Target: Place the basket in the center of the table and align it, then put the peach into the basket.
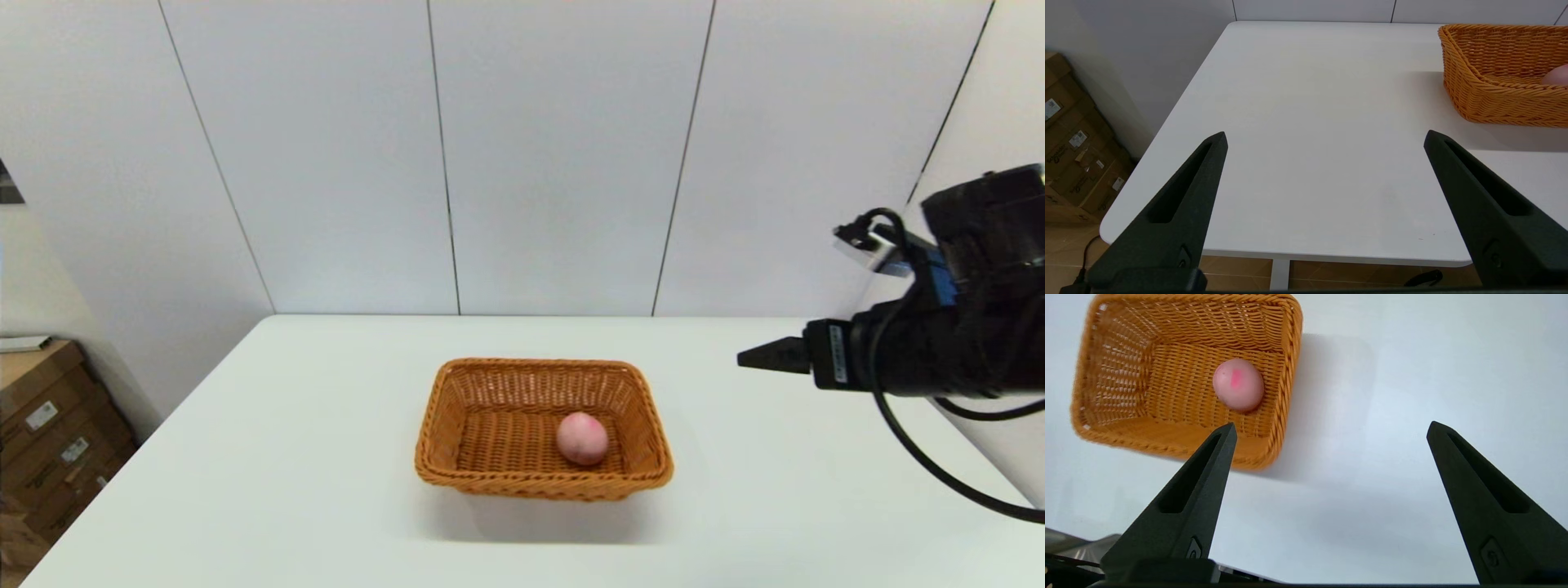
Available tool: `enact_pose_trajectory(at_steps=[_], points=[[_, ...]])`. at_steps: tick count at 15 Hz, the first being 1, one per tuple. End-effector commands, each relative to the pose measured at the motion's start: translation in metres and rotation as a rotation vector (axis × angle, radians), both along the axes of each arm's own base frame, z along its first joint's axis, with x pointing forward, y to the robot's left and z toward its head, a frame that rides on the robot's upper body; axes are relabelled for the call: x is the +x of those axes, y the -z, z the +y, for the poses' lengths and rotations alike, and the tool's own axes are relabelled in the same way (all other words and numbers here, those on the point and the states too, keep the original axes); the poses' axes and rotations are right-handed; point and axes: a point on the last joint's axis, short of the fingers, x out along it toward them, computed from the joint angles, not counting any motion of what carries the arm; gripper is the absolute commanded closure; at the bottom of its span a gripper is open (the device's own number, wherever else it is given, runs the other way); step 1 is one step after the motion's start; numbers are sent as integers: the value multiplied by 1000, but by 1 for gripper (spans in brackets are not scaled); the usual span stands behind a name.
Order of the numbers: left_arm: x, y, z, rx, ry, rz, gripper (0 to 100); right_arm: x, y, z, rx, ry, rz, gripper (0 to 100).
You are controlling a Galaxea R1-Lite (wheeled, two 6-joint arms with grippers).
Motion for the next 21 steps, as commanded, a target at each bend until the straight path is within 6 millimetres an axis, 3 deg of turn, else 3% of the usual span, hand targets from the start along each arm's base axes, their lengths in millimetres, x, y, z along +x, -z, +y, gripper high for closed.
enact_pose_trajectory(at_steps=[1,3,5,8,11,14,17,21], points=[[0,0,0,0,-1,2,0,-124,-4,-46,21,96,-225,0],[0,0,0,0,-1,2,0,-162,17,-61,-29,161,-291,0],[0,0,0,0,-1,0,0,-197,39,-62,-25,186,-376,0],[0,0,0,0,-1,2,0,-221,61,-61,-12,151,-474,0],[0,0,0,0,-1,2,0,-236,86,-61,-13,144,-616,0],[0,0,0,0,-1,2,0,-244,117,-63,-69,231,-626,0],[0,0,0,0,-1,0,0,-248,134,-64,-100,230,-605,0],[0,0,0,0,-2,2,0,-246,133,-64,-81,248,-565,0]])
